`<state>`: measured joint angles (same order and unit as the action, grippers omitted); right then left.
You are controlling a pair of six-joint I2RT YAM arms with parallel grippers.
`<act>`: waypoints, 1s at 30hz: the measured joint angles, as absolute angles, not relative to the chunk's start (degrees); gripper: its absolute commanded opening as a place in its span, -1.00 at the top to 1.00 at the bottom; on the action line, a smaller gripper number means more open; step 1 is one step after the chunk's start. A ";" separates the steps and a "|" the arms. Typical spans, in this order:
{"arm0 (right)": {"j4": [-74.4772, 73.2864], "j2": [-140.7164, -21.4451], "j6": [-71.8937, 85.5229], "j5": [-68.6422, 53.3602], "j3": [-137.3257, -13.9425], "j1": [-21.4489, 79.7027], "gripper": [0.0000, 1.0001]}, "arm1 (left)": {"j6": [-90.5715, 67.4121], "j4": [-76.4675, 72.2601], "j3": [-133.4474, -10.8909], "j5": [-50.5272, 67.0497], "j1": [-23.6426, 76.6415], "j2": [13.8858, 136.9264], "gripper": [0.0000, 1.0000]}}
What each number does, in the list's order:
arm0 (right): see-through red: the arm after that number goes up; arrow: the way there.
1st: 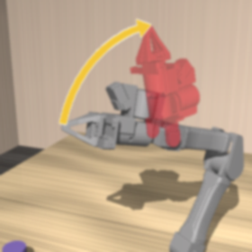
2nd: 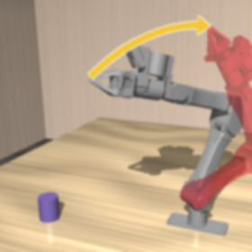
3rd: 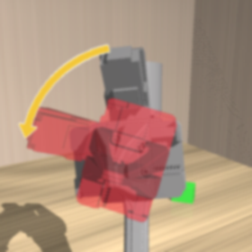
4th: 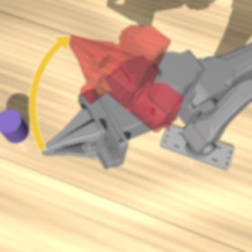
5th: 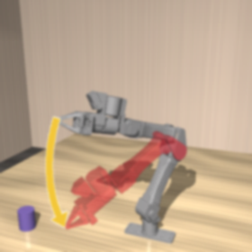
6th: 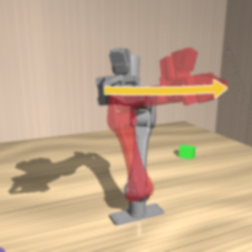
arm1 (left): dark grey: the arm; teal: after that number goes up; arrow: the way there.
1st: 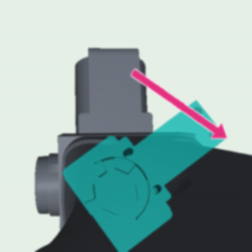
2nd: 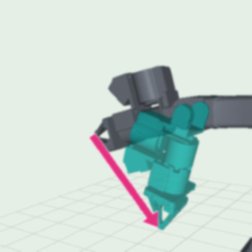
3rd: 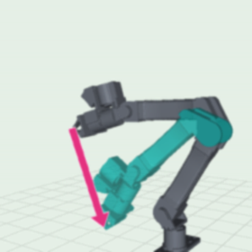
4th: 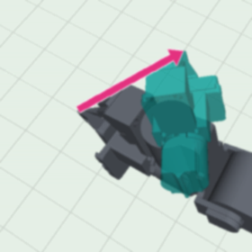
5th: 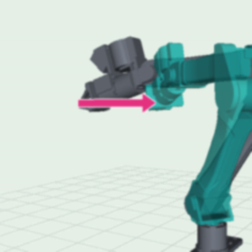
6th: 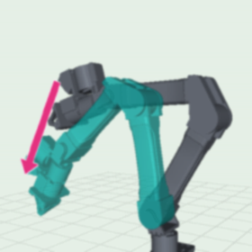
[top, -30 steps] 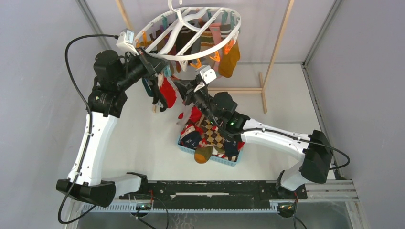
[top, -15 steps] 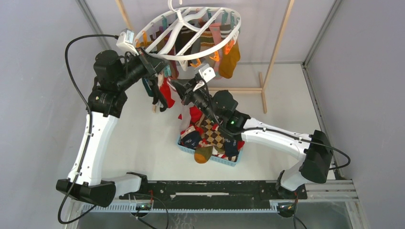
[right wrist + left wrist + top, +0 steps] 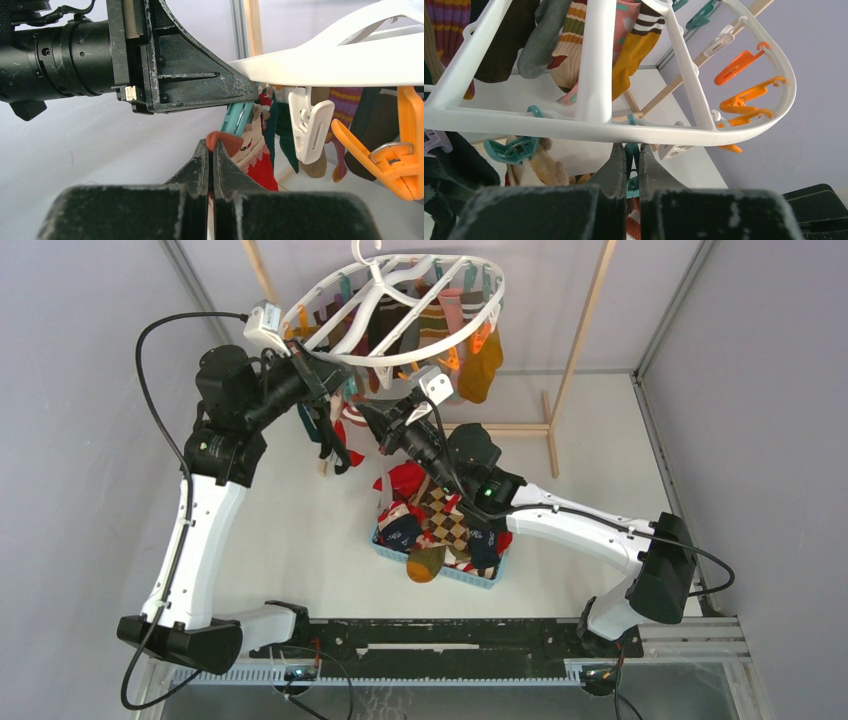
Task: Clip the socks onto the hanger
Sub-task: Clamp the sock onto the hanger.
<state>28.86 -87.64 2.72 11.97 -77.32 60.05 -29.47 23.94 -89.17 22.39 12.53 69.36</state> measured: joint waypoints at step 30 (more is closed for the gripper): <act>25.36 -88.99 8.16 4.78 -81.14 56.45 0.89 | -24.82 32.88 -88.49 24.69 6.39 62.04 -1.00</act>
<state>25.36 -88.99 8.16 4.78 -81.14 56.45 -24.82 32.88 -88.49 24.69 6.39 62.04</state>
